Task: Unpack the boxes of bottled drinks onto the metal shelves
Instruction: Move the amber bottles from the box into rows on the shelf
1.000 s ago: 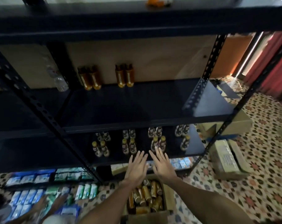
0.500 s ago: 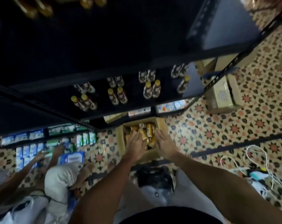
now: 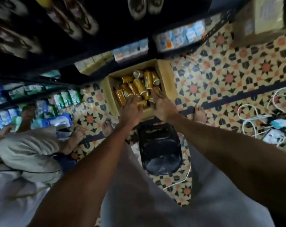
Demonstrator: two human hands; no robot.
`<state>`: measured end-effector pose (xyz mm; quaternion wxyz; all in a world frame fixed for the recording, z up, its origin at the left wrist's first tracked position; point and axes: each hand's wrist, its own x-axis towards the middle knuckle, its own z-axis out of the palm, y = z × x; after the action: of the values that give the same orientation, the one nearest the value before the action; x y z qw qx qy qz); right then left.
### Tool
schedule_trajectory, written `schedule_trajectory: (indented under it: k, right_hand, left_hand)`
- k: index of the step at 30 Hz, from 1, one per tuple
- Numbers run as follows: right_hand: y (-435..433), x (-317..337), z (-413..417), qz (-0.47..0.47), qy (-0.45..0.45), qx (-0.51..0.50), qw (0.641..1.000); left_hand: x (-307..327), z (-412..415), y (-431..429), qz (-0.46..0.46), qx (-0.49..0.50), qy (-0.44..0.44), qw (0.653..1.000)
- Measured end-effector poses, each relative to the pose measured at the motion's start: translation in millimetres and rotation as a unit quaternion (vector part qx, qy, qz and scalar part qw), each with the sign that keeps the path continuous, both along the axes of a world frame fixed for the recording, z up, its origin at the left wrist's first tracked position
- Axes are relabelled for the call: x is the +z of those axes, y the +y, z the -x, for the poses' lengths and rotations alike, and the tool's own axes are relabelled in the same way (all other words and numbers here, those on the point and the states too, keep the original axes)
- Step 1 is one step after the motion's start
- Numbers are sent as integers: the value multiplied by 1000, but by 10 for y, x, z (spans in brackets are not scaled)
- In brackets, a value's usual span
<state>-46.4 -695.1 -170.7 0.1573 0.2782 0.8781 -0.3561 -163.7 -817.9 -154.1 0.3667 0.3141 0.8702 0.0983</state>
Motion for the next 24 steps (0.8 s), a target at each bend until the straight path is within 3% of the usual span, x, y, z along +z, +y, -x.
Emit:
schedule_trajectory:
  k: [4,8,13,18,24]
  right_hand:
    - [-120,-550,-15,14,-35,-12,999]
    - [-289,-1098,90,42,-76,-14,996]
    - [-485,-1632,397,68,-80,-13,994]
    - [-508,-2153,803,75,-79,-28,994]
    - [-440,-2670,1345,68,-90,-99,989]
  left_hand:
    - [-539,23,-7,15,11,-33,999]
    - [-1180,213,-148,28,83,-100,991]
    - [-1783,587,-297,46,125,-76,988]
    - [-2259,941,-326,65,46,-26,996]
    - [-2611,1479,-12,24,-10,5,1000]
